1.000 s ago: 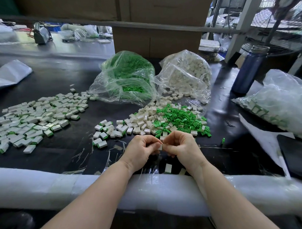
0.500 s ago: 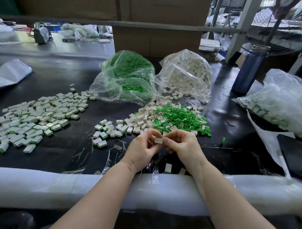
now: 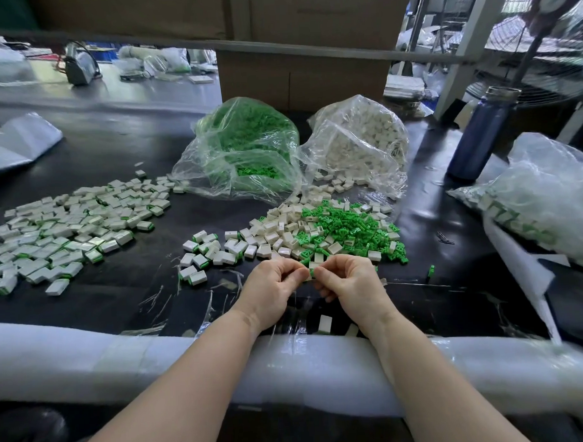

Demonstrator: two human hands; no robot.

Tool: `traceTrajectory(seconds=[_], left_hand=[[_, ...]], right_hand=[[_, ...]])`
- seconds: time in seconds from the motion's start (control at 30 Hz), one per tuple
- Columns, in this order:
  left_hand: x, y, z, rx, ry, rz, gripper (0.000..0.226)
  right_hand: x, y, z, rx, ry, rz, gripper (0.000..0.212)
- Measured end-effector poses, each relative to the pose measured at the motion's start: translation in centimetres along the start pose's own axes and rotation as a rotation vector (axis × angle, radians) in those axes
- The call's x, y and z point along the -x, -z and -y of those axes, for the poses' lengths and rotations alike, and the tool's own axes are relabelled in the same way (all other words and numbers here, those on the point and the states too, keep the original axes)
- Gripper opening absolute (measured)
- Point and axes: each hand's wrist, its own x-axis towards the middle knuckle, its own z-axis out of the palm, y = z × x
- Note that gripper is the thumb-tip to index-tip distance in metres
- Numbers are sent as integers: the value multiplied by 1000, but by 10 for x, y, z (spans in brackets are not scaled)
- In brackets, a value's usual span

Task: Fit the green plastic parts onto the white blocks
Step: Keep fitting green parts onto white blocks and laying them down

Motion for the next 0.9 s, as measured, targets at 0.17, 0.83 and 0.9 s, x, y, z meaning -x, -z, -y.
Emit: traceTrajectory(seconds=[0.17,0.83,0.9], left_hand=[[2,1,0,-10,-4,22,11],[2,-4,-3,8,-22,-7,14],[3,-3,-4,38,-22,-10,12]], right_hand=[[-1,0,0,51,-7,34,21],[3,1,7,-129,0,-52,14],[3,1,8,-118,6,-54,14]])
